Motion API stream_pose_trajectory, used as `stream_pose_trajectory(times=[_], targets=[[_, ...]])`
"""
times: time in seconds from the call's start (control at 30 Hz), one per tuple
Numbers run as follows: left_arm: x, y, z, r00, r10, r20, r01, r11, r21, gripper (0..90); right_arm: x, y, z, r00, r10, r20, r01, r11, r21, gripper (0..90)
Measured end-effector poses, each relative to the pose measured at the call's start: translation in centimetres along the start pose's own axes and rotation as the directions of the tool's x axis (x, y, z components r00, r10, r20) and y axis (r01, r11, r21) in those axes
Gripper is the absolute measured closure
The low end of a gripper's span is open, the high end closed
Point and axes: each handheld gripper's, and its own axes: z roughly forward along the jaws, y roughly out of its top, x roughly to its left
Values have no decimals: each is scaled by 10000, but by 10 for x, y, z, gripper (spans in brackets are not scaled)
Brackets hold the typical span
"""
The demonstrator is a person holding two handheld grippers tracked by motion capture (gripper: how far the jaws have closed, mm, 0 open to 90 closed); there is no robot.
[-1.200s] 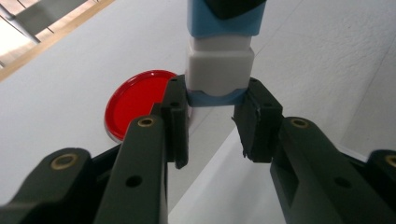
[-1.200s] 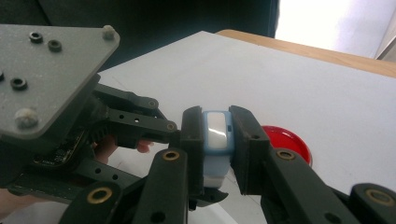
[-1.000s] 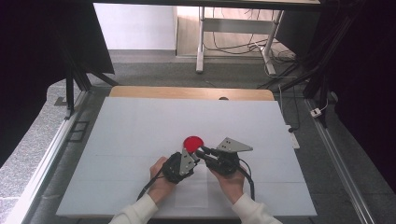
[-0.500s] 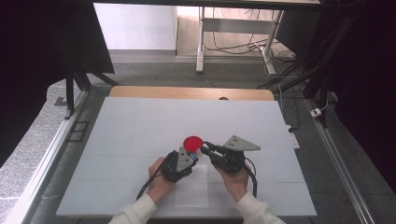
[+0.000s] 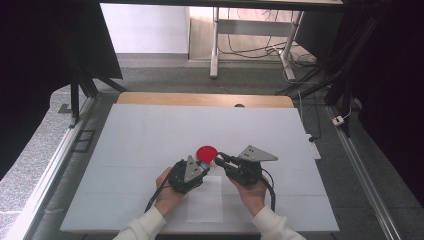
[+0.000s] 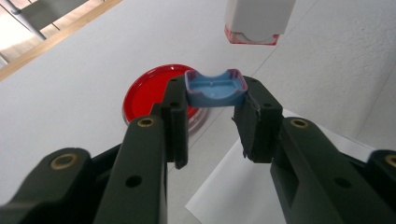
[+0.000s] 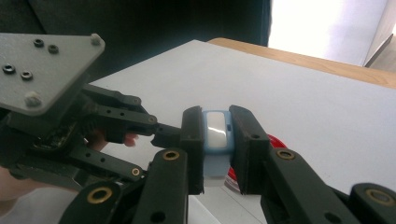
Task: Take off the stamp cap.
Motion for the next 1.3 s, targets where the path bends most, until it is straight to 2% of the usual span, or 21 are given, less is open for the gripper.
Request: stream_pose_trajectory(times=[0.77,1.17,1.3], targets=[[18,-12,-39,9993,-46,362,51,9999,-135,659,-5,-1,-2,10000,-91,30,90,9999,56,759],[30,-30,-61,9989,-471,38,471,9988,-93,659,-7,-2,-7,9990,-430,-135,432,9990,151,759],[34,-38,-70,9972,-746,-62,746,9971,-120,659,-9,-3,-8,9987,-488,-159,491,9986,198,759]])
